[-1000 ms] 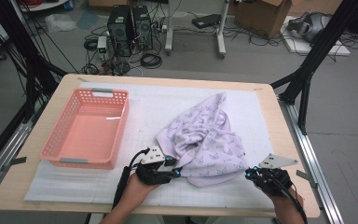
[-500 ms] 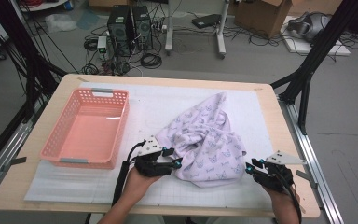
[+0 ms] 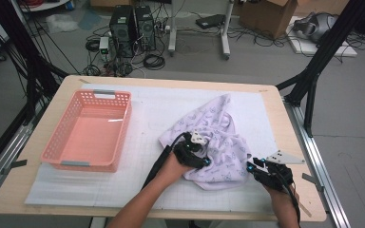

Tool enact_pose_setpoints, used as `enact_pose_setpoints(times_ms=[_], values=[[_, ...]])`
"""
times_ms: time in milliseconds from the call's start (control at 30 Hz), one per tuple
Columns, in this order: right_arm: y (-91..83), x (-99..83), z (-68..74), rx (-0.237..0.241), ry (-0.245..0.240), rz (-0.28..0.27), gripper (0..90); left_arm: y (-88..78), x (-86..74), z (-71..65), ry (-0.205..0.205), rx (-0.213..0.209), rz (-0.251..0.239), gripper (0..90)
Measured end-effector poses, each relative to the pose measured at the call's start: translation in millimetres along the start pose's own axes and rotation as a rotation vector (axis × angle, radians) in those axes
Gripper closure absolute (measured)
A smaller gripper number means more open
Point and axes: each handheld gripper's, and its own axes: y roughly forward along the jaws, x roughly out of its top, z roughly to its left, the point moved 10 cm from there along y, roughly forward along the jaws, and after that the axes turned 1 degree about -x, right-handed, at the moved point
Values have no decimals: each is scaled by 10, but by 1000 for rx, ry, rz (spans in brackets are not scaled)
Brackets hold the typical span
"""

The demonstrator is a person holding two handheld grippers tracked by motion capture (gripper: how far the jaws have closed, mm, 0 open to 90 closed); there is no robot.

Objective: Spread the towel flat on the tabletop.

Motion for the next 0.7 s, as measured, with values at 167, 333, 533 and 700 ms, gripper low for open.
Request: enact_pose_setpoints(times_ms=[167,333,533,700], values=[[15,-13,-3,8,1,-3,654,-84,13,94,-23,-3,-18,832],[27,0,23,13,-1,-8,654,-352,54,583,-178,119,-136,844],[69,5,47,13,2,-9,652,-631,-67,1126,-263,344,-193,848],[82,15,46,6,4,-20,646,-732,-239,1309,-333,385,-204,831]])
